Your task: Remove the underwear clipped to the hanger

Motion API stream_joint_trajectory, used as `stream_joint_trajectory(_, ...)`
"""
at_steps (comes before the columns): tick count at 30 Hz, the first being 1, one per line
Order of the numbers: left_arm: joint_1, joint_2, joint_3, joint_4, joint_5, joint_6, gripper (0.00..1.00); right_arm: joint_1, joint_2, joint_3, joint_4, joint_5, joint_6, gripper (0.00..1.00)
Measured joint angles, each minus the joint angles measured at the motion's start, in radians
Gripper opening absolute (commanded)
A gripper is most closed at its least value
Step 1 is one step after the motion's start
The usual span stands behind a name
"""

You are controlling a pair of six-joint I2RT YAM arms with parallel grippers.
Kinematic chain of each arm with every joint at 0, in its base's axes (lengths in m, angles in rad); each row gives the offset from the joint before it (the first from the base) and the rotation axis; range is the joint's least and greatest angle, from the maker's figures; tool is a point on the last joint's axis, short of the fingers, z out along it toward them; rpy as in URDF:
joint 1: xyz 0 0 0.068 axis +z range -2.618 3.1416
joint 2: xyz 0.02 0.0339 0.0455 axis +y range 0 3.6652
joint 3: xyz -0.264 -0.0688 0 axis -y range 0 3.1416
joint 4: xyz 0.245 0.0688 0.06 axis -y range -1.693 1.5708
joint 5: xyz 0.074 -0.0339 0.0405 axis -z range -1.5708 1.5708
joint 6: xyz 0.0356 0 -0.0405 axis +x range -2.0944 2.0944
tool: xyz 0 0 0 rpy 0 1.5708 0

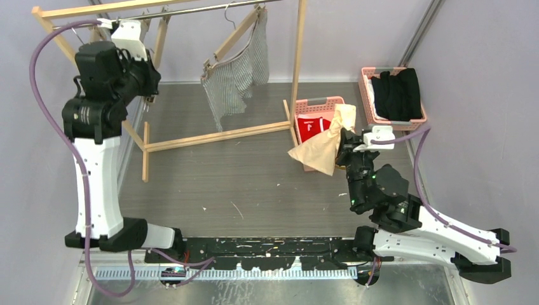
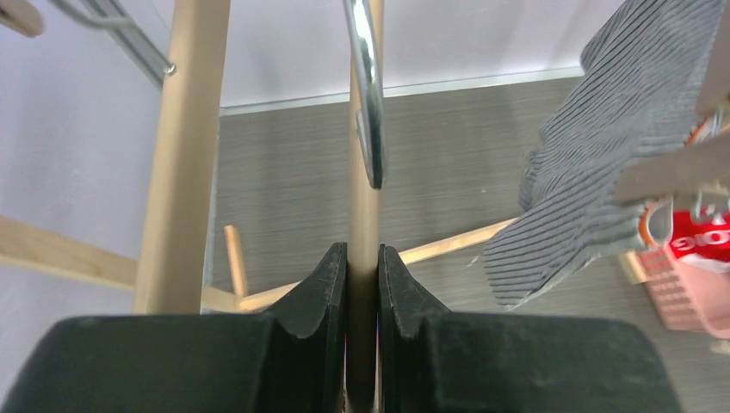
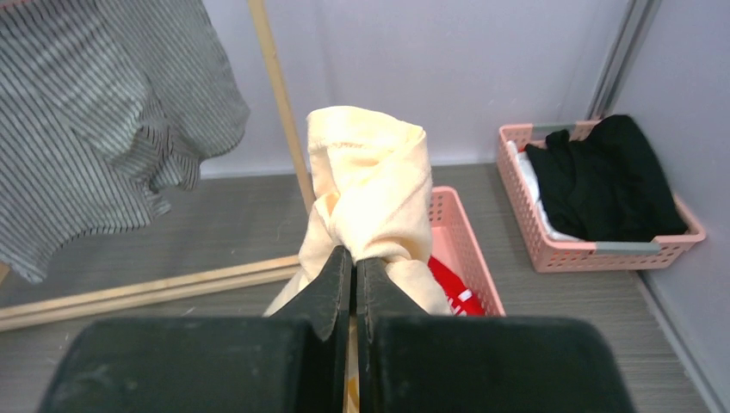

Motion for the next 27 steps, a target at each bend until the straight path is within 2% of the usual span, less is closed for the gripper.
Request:
stream_joint_trajectory(3,0.068,0.073,0.067,0.001,0.108,-0.026,0.0,-0.006,0.002,0.009,0.102,0.014,-0.094,0.01)
stream_joint_trajectory(9,0.079,0.129,0.122,0.007,0.253,-0.067,0.0,-0.094,0.051,0.01,0.272,0.013,-0.236,0.01)
stream_joint_trajectory(17,0.082,0.127,0.145,0.066,0.301,-0.078,0.0,-0.33,0.159,0.053,0.228,-0.111,-0.17,0.01)
stream_joint_trajectory(22,0.086,0.129,0.145,0.095,0.302,-0.093,0.0,-0.427,0.234,0.046,0.205,-0.18,-0.122,0.01)
stream_joint_trajectory(27,0.09,0.153,0.146,0.113,0.298,-0.093,0.0,-0.51,0.243,0.006,0.178,-0.246,-0.068,0.01)
